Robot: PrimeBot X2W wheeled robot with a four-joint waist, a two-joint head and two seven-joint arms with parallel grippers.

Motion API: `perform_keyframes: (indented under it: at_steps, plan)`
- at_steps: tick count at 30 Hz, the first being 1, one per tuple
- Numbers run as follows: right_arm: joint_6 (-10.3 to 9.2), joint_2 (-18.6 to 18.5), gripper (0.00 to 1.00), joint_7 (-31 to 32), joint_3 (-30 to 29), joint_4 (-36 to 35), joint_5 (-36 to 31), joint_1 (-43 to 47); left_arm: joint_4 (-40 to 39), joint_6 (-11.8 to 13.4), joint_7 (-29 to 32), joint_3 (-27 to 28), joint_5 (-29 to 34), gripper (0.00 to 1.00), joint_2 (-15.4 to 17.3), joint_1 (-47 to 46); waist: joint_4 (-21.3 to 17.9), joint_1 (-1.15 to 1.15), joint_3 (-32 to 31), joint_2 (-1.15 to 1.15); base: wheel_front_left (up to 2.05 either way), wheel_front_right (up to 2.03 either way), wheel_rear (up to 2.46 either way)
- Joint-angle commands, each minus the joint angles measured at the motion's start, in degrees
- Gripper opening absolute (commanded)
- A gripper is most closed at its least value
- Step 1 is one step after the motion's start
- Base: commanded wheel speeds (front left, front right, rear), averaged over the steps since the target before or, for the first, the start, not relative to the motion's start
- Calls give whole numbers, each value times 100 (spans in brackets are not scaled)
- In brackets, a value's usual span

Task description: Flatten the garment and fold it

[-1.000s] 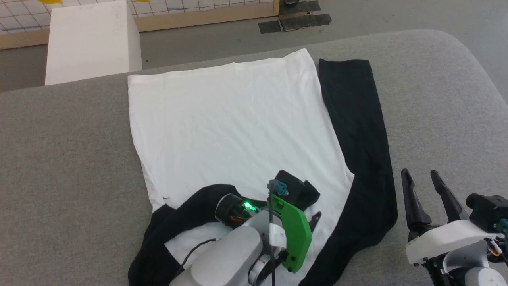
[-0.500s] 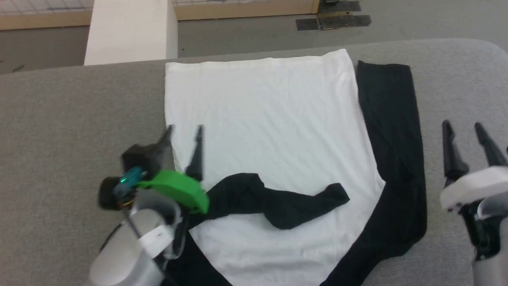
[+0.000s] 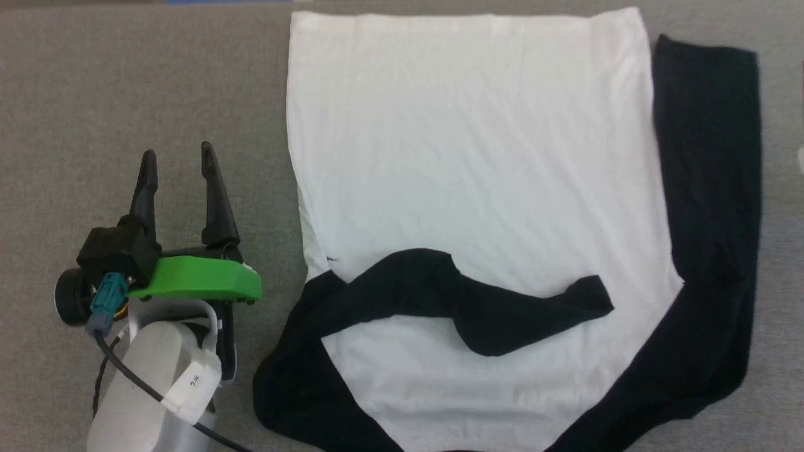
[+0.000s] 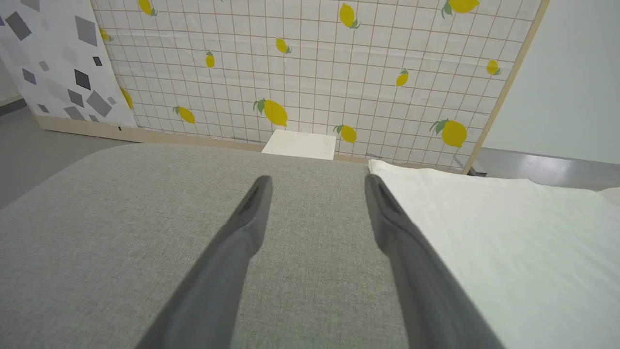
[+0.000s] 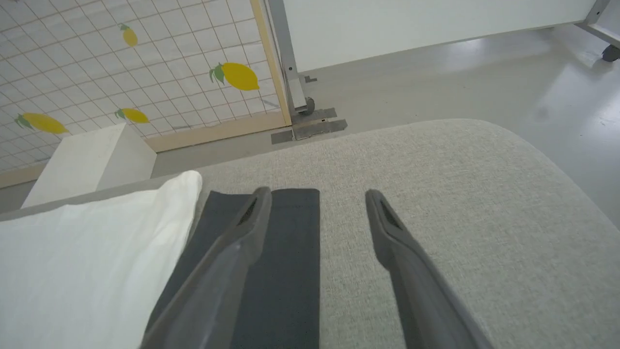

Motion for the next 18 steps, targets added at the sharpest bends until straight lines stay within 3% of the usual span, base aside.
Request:
perform_keyframes:
  at_steps: [1,13,14,16,17,18]
  plan:
    - [-9,-79,100,94,-11,141,24,-206,-37,-89,-26,84,134,100,-88,5,384,0,698,0,0,0,0]
    - [-9,-460,100,1410,90,1006,-181,-1157,-299,-662,-26,636,924,100,-765,-101,517,0,1202,0,0,0,0]
    - [-9,-467,85,1556,62,1056,-215,-1181,-300,-707,-27,670,968,100,-805,-101,503,0,1188,0,0,0,0]
    - [-9,-466,20,1746,41,1095,-269,-1187,-275,-783,-27,738,1040,100,-863,-87,464,0,1115,0,0,0,0]
    - [-9,-468,0,1787,49,1085,-274,-1172,-256,-815,-27,764,1068,100,-887,-73,446,0,1069,0,0,0,0]
    - [-9,-480,0,1779,36,1063,-280,-1129,-234,-852,-27,799,1103,100,-913,-51,418,0,987,0,0,0,0]
